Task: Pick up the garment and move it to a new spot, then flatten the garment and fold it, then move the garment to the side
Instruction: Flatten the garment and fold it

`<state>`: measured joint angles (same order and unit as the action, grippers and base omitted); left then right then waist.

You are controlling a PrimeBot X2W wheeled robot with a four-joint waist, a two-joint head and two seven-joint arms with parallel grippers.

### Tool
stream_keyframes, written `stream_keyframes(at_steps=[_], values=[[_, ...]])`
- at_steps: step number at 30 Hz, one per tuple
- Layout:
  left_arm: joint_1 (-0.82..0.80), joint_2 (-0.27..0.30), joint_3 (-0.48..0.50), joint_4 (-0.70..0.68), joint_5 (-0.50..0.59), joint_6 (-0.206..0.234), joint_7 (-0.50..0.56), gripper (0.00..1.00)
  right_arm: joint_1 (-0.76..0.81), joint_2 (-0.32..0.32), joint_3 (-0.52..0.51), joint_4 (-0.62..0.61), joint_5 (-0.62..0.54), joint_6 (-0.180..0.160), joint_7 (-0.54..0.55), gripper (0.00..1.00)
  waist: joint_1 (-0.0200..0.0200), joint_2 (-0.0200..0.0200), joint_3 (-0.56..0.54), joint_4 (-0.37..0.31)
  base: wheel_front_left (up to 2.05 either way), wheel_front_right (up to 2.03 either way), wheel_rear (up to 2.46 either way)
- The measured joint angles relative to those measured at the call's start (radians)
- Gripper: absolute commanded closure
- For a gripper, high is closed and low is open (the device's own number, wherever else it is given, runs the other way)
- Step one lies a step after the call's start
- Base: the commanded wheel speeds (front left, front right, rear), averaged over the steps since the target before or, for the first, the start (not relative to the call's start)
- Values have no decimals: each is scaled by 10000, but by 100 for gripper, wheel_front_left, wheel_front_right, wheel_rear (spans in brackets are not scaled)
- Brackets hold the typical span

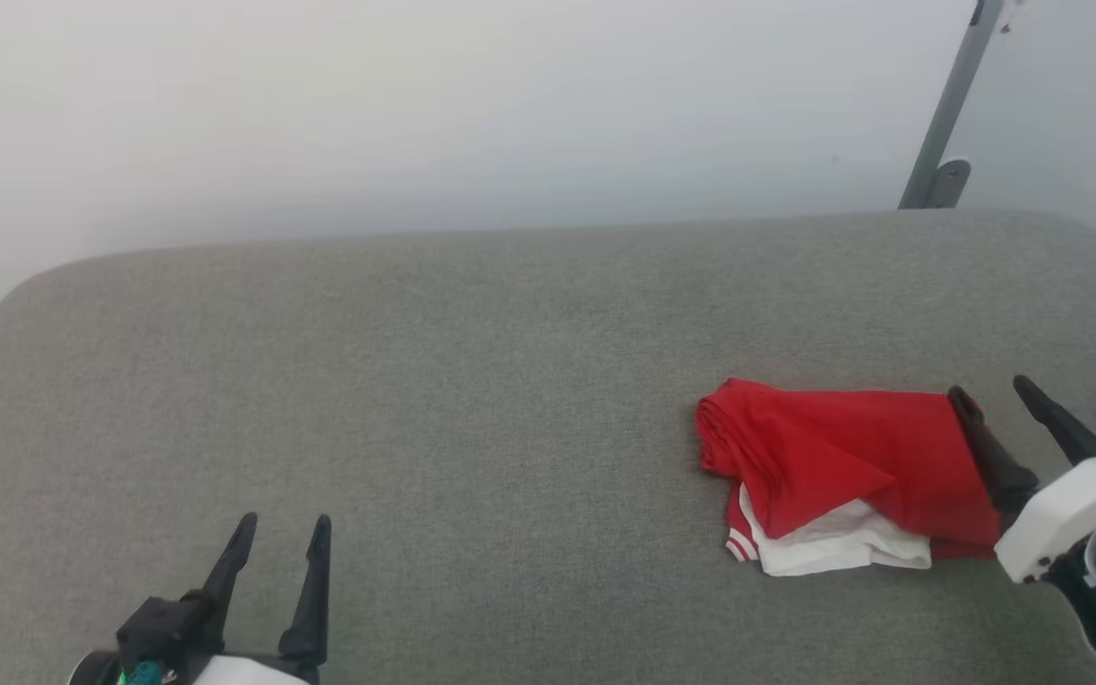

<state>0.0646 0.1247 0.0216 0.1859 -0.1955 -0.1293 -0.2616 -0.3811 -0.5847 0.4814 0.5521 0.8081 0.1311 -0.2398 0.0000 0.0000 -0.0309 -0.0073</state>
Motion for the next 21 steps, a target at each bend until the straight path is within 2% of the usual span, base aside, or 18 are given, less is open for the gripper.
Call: stream_keyframes(at_steps=[5,12,21], values=[[343,-40,201,-48,-153,0,2,0,461,328,-621,-38,-598,2,-184,0,0,0,-240,-133,0,0,0],[859,-151,497,-556,-151,0,2,0,1556,890,-2136,-1315,-1916,2,-211,0,0,0,-391,-260,0,0,0],[1537,-324,719,-1197,-2,0,2,0,3216,1386,-3588,-2499,-2493,2,-211,0,0,0,-464,-132,0,0,0]])
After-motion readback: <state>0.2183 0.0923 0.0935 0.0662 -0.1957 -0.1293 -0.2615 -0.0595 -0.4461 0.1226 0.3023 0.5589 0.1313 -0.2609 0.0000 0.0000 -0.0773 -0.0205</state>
